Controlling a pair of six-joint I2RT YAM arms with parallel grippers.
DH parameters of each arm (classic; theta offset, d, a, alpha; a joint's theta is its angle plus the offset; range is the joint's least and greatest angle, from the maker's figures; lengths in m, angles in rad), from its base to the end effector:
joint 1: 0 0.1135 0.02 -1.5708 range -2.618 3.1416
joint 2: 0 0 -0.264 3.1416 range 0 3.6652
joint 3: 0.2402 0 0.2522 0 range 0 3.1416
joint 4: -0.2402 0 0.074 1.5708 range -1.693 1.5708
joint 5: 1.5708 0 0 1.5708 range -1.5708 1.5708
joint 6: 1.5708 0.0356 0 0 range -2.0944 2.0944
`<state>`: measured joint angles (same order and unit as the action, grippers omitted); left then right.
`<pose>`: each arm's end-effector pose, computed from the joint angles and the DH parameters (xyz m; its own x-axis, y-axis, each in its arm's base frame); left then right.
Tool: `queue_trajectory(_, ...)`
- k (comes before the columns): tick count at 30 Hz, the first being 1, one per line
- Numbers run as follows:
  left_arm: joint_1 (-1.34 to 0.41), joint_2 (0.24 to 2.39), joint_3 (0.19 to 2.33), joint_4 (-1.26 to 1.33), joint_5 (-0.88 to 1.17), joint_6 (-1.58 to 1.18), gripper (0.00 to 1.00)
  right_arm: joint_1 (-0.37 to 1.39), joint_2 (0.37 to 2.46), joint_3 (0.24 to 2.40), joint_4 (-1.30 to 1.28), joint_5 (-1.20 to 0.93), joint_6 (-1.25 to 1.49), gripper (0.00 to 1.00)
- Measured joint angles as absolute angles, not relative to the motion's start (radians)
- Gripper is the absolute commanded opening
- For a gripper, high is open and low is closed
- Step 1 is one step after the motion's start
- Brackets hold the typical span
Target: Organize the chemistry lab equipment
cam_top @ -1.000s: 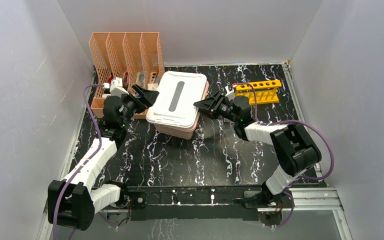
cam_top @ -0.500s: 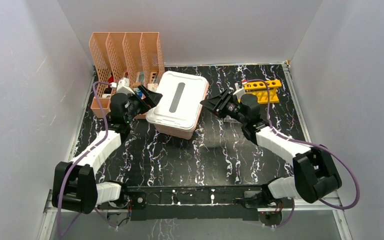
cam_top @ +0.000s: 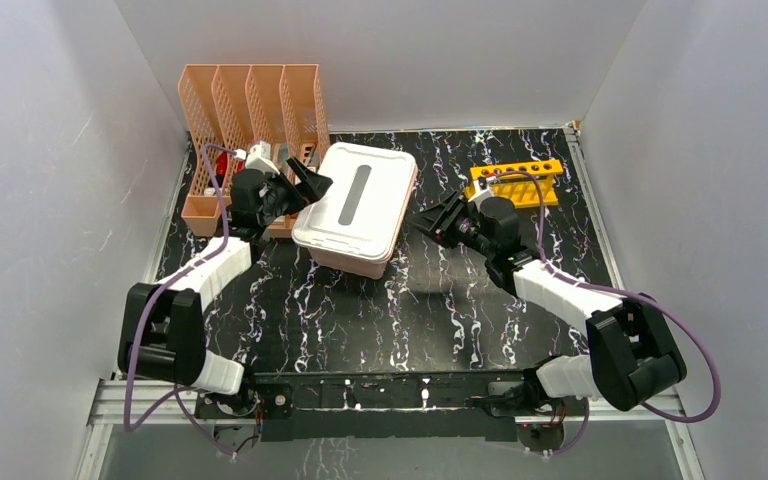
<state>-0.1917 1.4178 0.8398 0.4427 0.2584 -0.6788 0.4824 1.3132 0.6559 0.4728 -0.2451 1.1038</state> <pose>0.3175 -0.0709 0.2762 -0.3748 -0.5456 -0.7496 0.2537 0.7173 -0.6489 0.2529 0.1422 0.2467 -0.6637 0.6303 -0.4028 -0.1526 0.4131 0.8978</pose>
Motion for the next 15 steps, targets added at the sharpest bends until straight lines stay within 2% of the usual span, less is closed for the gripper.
queue_trajectory(15, -0.188, 1.485, 0.842, 0.554, 0.329, -0.772, 0.88, 0.459, 1.308, 0.628, 0.474, -0.244, 1.096, 0.45)
